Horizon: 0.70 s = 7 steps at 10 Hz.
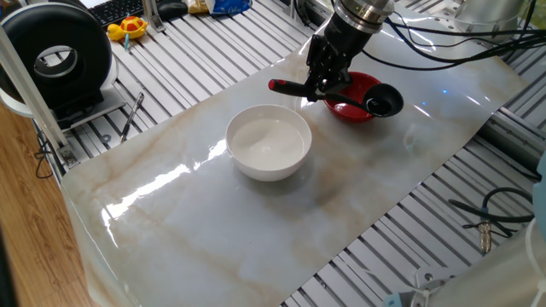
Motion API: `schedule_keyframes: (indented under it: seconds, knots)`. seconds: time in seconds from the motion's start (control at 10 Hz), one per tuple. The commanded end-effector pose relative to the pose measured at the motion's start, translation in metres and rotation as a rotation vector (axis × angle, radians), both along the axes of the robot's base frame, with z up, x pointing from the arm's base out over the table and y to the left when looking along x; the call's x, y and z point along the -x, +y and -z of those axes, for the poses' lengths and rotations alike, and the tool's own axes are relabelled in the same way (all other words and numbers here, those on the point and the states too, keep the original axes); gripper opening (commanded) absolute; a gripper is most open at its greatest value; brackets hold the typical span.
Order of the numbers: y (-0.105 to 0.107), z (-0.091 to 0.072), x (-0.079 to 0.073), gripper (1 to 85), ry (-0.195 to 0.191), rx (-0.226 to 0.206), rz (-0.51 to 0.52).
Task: Scoop water with a large spoon from one bowl to another
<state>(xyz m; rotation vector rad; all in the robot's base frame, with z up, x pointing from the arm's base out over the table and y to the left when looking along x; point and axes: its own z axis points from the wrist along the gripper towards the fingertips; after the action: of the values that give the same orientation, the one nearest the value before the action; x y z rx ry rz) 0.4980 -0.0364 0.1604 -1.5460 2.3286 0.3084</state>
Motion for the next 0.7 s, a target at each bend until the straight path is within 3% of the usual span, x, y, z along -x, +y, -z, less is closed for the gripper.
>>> schedule_keyframes:
  seconds: [0.0, 0.6]
  knots:
    - [-0.0018, -0.0024, -0.0014, 1.3, -0.007, 0.002, -0.004]
    - [-0.0091, -0.0015, -0.002, 1.3, -0.014, 0.028, -0.015]
